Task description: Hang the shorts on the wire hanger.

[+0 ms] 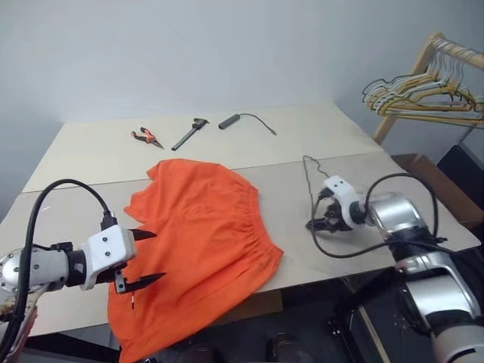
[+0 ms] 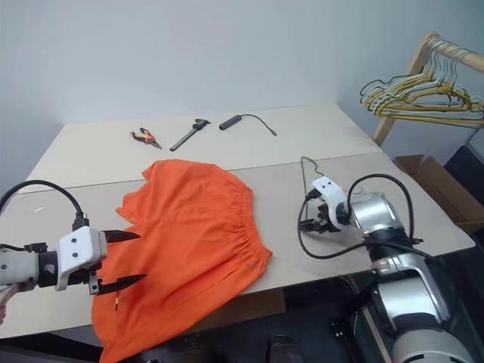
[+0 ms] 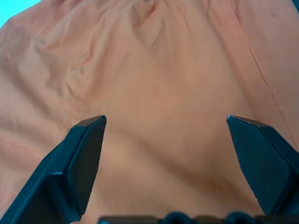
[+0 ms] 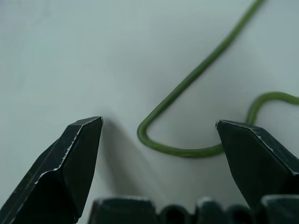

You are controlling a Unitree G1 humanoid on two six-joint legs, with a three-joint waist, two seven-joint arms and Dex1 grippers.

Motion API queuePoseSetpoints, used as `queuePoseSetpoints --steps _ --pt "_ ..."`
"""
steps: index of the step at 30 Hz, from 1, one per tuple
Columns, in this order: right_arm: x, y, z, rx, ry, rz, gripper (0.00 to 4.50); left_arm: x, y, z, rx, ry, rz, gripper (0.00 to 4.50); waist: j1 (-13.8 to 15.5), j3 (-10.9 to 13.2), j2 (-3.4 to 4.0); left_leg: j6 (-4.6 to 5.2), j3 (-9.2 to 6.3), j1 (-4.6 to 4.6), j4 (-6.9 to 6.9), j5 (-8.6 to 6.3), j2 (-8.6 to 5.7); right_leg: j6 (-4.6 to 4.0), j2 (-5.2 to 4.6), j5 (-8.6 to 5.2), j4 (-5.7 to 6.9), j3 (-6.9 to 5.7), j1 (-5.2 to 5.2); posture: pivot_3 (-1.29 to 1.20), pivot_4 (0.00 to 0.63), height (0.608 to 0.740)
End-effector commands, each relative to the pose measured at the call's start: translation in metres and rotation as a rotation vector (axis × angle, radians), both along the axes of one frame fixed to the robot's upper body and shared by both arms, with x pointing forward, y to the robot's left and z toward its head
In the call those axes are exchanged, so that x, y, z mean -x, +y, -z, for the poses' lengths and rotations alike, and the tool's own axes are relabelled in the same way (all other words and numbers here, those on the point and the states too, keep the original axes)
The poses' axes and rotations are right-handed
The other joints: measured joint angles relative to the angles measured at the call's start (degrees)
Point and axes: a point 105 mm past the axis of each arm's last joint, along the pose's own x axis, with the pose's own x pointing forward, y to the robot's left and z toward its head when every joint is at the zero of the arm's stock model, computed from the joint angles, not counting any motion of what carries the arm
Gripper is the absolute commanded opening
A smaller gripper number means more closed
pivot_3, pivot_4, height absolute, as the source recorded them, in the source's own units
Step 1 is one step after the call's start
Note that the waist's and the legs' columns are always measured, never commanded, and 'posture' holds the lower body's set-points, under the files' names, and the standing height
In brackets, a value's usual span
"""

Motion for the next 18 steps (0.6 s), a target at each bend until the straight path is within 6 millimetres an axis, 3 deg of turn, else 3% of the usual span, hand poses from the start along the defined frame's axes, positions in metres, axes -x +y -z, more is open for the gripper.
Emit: queuePoseSetpoints --steps 1,8,18 --pt "-0.026 0.015 -0.035 -0.070 -0.164 0.067 4.50 -0.004 -0.004 -0.006 -0.009 -0.049 0.021 4.48 -0.6 0.0 0.00 -0.02 0.00 0.02 0.00 0.02 0.01 0.00 0.02 0.00 0.02 0.01 0.00 -0.02 0.000 0.740" --pt "-0.054 0.021 -0.018 -0.090 -0.218 0.237 4.50 -0.010 -0.009 -0.010 0.009 -0.083 0.018 4.48 -0.8 0.0 0.02 -0.12 -0.04 0.02 0.00 0.21 0.00 -0.08 0.05 0.06 0.10 0.05 0.02 -0.01 0.000 0.740" --pt "-0.053 0.032 0.009 -0.040 -0.125 0.255 4.50 -0.002 -0.036 -0.023 0.190 -0.088 0.091 4.48 -1.0 0.0 0.02 -0.04 0.02 -0.05 0.00 0.16 -0.05 0.07 -0.04 0.16 -0.02 0.09 0.03 0.00 0.000 0.740"
